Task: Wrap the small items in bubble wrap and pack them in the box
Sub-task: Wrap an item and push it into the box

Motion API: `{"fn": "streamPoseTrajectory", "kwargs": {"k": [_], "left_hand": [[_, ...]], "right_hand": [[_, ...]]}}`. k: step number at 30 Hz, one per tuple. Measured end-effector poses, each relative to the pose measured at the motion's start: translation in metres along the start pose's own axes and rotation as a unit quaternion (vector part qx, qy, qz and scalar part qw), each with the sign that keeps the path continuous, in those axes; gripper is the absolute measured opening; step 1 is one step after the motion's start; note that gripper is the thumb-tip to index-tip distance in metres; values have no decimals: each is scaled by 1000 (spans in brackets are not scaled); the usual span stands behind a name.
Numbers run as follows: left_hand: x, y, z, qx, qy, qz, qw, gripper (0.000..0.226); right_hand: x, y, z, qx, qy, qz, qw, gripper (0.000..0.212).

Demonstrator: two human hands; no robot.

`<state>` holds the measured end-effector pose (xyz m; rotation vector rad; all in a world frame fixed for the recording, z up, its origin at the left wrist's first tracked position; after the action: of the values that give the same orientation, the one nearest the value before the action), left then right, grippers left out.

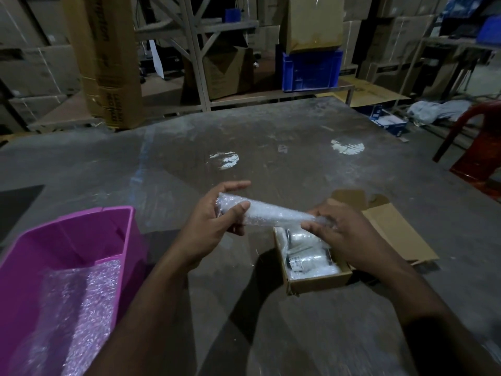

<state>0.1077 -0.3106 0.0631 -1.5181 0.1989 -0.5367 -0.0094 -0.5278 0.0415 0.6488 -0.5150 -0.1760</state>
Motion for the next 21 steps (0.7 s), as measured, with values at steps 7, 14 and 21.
{"fn": "streamPoseTrajectory", "kwargs": {"k": [7, 14, 21], "left_hand": [[1, 1, 9, -59, -31, 7, 998, 28], [-3, 24, -12, -247, -108, 117, 956, 21], [-12, 44, -35, -193, -118, 147, 963, 11]], "right_hand": [[-4, 5, -3, 24, 23, 23, 999, 39], [-23, 15, -17, 142, 65, -50, 986, 21], [-48, 9, -26, 185, 63, -105, 975, 32]]}}
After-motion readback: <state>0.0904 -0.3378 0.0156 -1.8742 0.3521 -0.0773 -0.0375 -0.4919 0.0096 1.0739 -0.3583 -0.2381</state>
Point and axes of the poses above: each hand's wrist, its own x-axis towards the middle knuckle, its own z-axis out of the back of the hand, y = z × x, the point moved 7 cm from there along x, towards the middle knuckle, and after that the axes turned 11 degrees about -y, right-handed, at the moved point
